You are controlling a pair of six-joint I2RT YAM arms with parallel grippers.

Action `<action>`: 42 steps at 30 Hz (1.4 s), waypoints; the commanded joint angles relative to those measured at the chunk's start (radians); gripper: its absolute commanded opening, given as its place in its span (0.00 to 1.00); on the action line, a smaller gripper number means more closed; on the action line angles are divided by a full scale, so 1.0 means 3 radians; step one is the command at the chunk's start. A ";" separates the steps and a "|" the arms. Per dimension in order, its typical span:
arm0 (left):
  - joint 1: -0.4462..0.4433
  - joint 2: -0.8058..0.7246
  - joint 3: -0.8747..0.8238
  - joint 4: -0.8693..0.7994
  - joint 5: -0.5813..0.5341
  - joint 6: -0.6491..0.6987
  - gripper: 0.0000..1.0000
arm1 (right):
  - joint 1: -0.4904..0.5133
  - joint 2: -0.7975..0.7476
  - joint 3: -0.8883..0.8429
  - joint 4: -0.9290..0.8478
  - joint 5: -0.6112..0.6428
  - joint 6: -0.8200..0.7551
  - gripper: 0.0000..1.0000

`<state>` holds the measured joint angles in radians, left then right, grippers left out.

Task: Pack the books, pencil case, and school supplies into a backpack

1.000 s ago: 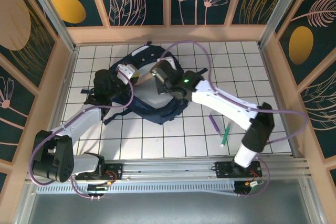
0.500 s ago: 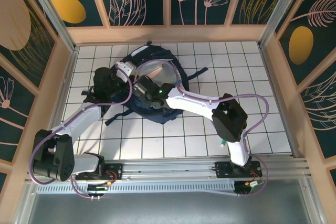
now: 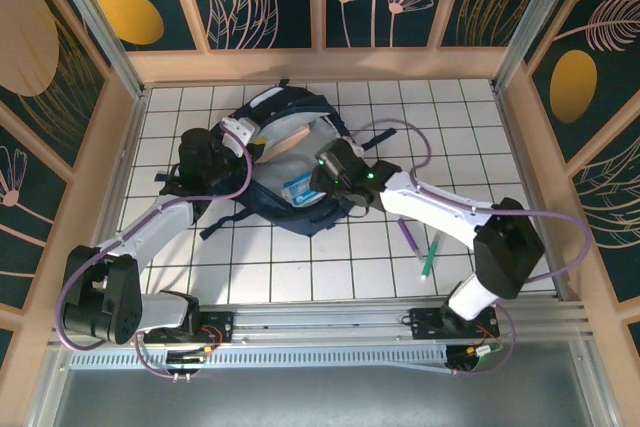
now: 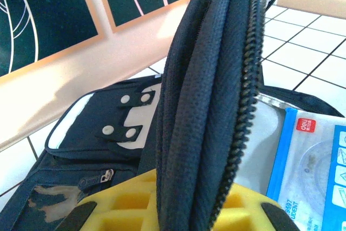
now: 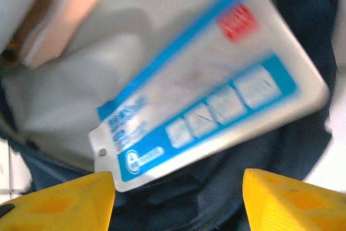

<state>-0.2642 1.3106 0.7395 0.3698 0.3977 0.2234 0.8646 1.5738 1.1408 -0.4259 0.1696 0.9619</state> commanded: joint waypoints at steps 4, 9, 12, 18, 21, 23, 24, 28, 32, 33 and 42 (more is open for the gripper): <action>-0.0027 -0.0184 -0.0049 0.0150 0.0272 -0.0027 0.00 | -0.0093 0.0332 -0.0097 0.0418 -0.0380 0.1087 0.62; -0.0026 -0.0230 -0.0035 0.0078 0.0284 0.0029 0.00 | -0.0192 0.0479 0.0054 0.0544 -0.0244 0.0848 0.42; -0.0027 -0.0276 -0.0029 0.0018 0.0275 0.0072 0.00 | -0.0169 0.0538 0.0370 0.0024 -0.0072 0.0831 0.53; -0.0028 -0.0309 -0.0036 -0.0027 0.0304 0.0108 0.00 | -0.0156 0.0310 0.0462 -0.0812 0.0410 0.1093 0.72; -0.0028 -0.0298 -0.0051 0.0004 0.0320 0.0081 0.00 | -0.0242 0.0127 0.0219 -0.0305 0.0186 0.0850 0.67; -0.0030 -0.0289 -0.0057 0.0035 0.0327 0.0050 0.00 | -0.0312 0.0192 0.0241 -0.0204 0.0050 0.0707 0.60; -0.0027 -0.0288 -0.0053 0.0042 0.0328 0.0044 0.00 | -0.0334 0.0227 0.0279 -0.0196 0.0038 0.0665 0.56; -0.0029 -0.0318 -0.0044 0.0008 0.0312 0.0047 0.00 | -0.0425 0.0338 0.0298 -0.0033 0.0027 0.0540 0.38; -0.0030 -0.0362 -0.0061 -0.0021 0.0276 0.0063 0.00 | -0.0474 0.0492 0.0329 0.0019 -0.0034 0.0520 0.39; -0.0029 -0.0370 -0.0062 -0.0029 0.0269 0.0066 0.00 | -0.0488 0.0542 0.0339 -0.0005 -0.0057 0.0547 0.44; -0.0034 -0.0411 -0.0067 -0.0048 0.0240 0.0048 0.00 | -0.0520 0.0721 0.0263 0.0365 -0.0245 0.0426 0.38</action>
<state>-0.2649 1.2278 0.7177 0.2867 0.4339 0.2565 0.7177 1.7721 1.2255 -0.4023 0.1291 1.1126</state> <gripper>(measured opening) 0.122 0.407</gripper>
